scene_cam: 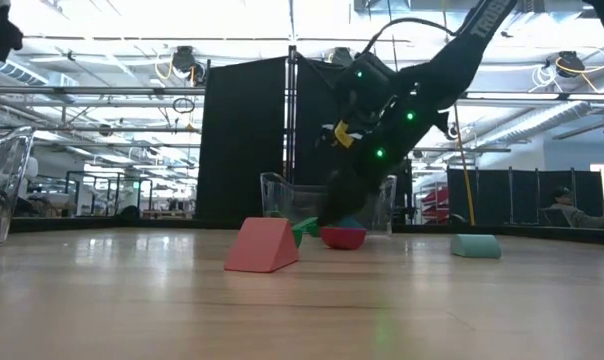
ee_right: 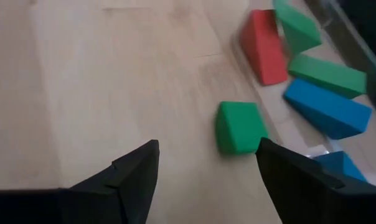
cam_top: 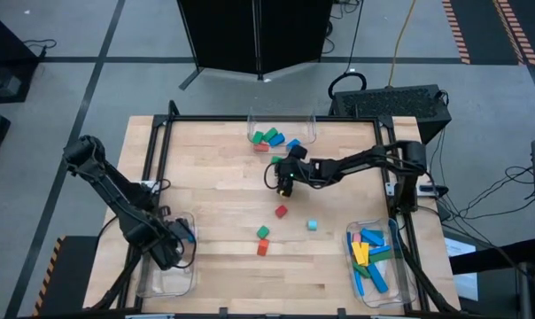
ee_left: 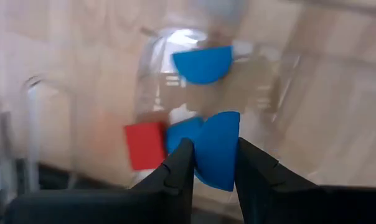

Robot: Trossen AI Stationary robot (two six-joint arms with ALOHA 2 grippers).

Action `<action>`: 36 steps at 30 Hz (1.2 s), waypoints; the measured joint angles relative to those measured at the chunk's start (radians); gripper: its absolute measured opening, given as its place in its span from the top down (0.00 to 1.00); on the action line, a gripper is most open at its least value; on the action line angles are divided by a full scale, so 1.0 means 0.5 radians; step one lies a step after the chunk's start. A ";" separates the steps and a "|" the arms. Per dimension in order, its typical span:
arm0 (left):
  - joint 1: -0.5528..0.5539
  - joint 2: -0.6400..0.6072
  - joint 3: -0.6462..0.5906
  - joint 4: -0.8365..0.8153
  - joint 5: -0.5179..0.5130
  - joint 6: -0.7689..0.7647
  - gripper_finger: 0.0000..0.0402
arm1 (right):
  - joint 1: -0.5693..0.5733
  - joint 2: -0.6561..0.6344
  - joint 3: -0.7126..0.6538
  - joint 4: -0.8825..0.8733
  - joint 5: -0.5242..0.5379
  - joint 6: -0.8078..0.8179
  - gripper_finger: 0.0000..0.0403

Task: Sort blocks by size
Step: Put the dark blue half circle block into the bottom left transparent bin, then put the green half circle block into the bottom left transparent bin

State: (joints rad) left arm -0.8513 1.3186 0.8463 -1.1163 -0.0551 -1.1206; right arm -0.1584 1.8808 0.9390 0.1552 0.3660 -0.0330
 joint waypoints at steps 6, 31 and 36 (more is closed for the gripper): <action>0.002 0.000 0.000 0.053 -0.138 -0.010 0.74 | -0.063 0.007 0.000 -0.003 -0.002 -0.065 0.35; -0.005 -0.058 0.188 -0.449 0.014 -0.194 0.46 | -0.204 0.051 0.002 0.214 -0.223 -0.120 0.35; -0.005 -0.109 0.291 -0.473 -0.207 -0.191 0.46 | -0.154 0.051 0.005 0.072 -0.109 -0.002 0.35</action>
State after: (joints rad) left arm -0.8539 1.2639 0.9920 -1.3529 -0.1585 -1.2163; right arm -0.2352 1.9064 0.9417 0.1912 0.3116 -0.0339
